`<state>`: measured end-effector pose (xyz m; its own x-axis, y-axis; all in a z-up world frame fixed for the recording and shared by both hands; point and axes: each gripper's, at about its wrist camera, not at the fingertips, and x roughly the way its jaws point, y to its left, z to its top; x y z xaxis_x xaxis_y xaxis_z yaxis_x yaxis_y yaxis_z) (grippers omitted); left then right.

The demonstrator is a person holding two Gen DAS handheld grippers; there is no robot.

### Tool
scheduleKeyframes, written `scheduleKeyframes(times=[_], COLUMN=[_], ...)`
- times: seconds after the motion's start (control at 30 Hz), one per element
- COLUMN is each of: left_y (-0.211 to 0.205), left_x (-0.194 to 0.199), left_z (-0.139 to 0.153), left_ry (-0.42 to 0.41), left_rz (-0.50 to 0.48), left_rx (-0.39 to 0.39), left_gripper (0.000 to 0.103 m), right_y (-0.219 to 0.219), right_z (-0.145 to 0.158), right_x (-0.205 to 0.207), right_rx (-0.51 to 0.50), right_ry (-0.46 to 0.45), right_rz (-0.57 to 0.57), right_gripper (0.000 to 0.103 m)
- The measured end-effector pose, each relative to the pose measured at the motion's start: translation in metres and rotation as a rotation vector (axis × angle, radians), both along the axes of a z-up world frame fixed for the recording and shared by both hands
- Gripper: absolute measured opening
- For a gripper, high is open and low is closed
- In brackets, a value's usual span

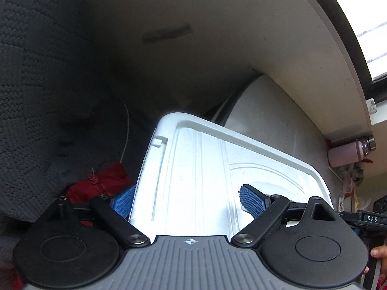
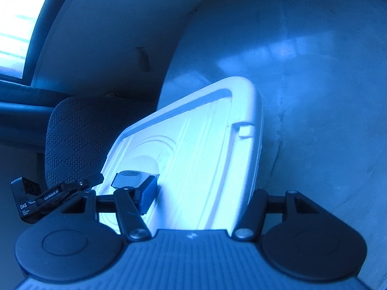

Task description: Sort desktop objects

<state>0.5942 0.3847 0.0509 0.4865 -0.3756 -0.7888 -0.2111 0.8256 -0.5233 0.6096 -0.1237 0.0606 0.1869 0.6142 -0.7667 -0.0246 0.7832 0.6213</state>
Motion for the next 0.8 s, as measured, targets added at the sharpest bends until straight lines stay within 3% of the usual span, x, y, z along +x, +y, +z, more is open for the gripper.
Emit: scheduleKeyframes(times=[0.5, 0.8], left_y=[0.039, 0.057], left_x=[-0.027, -0.070], left_z=[0.055, 0.099], left_ry=[-0.104, -0.177], left_rz=[0.090, 0.135], left_rx=[0.032, 0.056], left_gripper=[0.091, 0.091], right_y=[0.027, 0.054], right_z=[0.042, 0.078], right_x=[0.002, -0.023], right_rx=[0.039, 0.065], right_ry=[-0.078, -0.139], right_rz=[0.041, 0.073], right_gripper=[0.061, 0.061])
